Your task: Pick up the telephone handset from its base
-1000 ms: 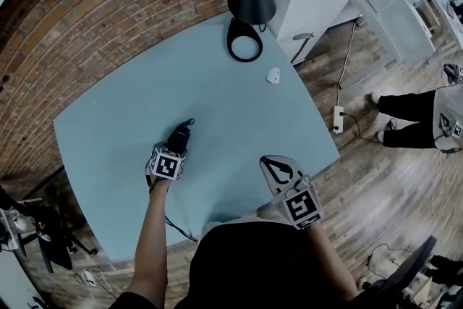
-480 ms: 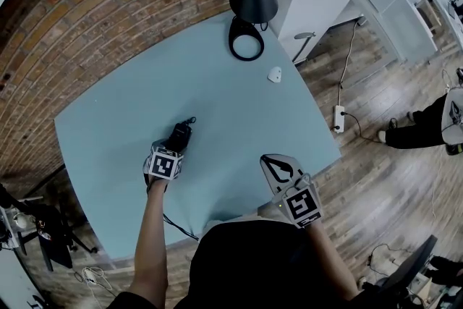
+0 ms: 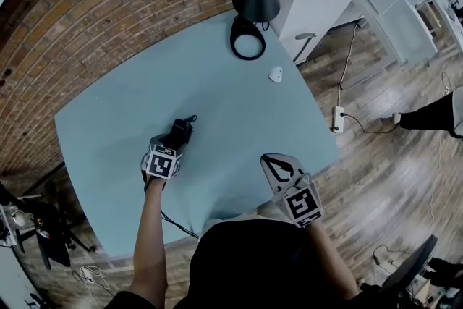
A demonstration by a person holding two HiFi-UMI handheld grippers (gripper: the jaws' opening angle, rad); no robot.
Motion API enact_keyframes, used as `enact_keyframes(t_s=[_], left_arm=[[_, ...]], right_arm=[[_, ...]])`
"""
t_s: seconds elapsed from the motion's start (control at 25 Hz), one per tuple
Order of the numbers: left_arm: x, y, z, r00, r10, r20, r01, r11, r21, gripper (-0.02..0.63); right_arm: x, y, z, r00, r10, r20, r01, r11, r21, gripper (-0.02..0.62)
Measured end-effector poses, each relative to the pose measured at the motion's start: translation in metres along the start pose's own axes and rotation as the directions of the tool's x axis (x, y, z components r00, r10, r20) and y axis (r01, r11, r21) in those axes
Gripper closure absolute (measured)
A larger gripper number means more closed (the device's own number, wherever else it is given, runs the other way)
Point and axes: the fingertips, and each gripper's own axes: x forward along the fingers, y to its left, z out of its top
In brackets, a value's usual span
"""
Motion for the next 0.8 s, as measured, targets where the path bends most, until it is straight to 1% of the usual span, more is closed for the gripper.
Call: enact_keyframes(t_s=[0.24, 0.32, 0.48, 0.8], left_arm=[[-0.015, 0.006, 0.011, 0.998, 0.024, 0.053, -0.024, 1.0, 0.0, 0.329], [-0.023, 0.009, 0.017, 0.996, 0.03, 0.086, -0.029, 1.0, -0.011, 0.33], [-0.044, 0.015, 0.034, 0.984, 0.035, 0.173, -0.025, 0.998, -0.062, 0.33], [-0.087, 0.028, 0.056, 0.959, 0.08, 0.272, -0.062, 0.995, -0.074, 0.33]], right_arm=[[-0.001, 0.006, 0.002, 1.0, 0.005, -0.001, -0.005, 1.0, -0.012, 0.572], [-0.001, 0.008, 0.002, 1.0, 0.008, -0.003, -0.008, 1.0, -0.016, 0.572], [0.0, 0.013, 0.003, 1.0, 0.014, -0.009, -0.014, 1.0, -0.013, 0.572], [0.011, 0.027, 0.011, 0.998, 0.056, 0.001, -0.056, 0.997, -0.049, 0.572]])
